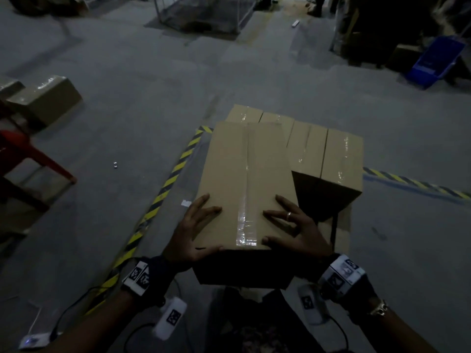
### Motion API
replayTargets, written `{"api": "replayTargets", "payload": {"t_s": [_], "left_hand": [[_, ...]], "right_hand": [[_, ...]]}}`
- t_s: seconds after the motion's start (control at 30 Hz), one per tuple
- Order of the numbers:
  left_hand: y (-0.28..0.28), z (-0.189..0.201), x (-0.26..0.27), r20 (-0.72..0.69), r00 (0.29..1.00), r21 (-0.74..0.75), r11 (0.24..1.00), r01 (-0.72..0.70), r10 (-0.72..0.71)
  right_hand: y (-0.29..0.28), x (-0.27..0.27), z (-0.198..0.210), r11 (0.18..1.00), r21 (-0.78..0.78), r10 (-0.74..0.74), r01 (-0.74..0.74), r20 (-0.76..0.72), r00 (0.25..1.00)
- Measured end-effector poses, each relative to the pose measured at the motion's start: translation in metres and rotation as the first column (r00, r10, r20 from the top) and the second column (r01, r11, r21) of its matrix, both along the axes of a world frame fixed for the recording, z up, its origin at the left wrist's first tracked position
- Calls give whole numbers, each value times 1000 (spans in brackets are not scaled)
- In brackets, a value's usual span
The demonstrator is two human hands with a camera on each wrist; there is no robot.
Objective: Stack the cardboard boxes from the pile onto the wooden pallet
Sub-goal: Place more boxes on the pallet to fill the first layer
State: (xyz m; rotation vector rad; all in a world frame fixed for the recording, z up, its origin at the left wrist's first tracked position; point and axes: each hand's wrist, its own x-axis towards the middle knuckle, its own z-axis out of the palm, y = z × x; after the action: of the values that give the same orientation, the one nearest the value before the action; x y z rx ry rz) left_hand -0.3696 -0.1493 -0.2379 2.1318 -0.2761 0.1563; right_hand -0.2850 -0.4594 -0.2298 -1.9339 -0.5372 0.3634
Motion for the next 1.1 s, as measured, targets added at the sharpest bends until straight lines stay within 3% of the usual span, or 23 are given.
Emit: {"api": "replayTargets", "payload": {"t_s": [0.2,0.47,1.1], "left_hand": [[59,-2,81,-21,1000,93,996,13,-11],[87,-2,154,-44,999,24,1000,-15,16],[190,-57,240,-161,985,-30,998,54,-58]], "right_hand": [[59,74,-7,1000,18,-4,6,-81,997],[94,154,-15,1000,-6,-3,2,-149,989],[191,219,-56,995,-40,-101,94,-231,968]]}}
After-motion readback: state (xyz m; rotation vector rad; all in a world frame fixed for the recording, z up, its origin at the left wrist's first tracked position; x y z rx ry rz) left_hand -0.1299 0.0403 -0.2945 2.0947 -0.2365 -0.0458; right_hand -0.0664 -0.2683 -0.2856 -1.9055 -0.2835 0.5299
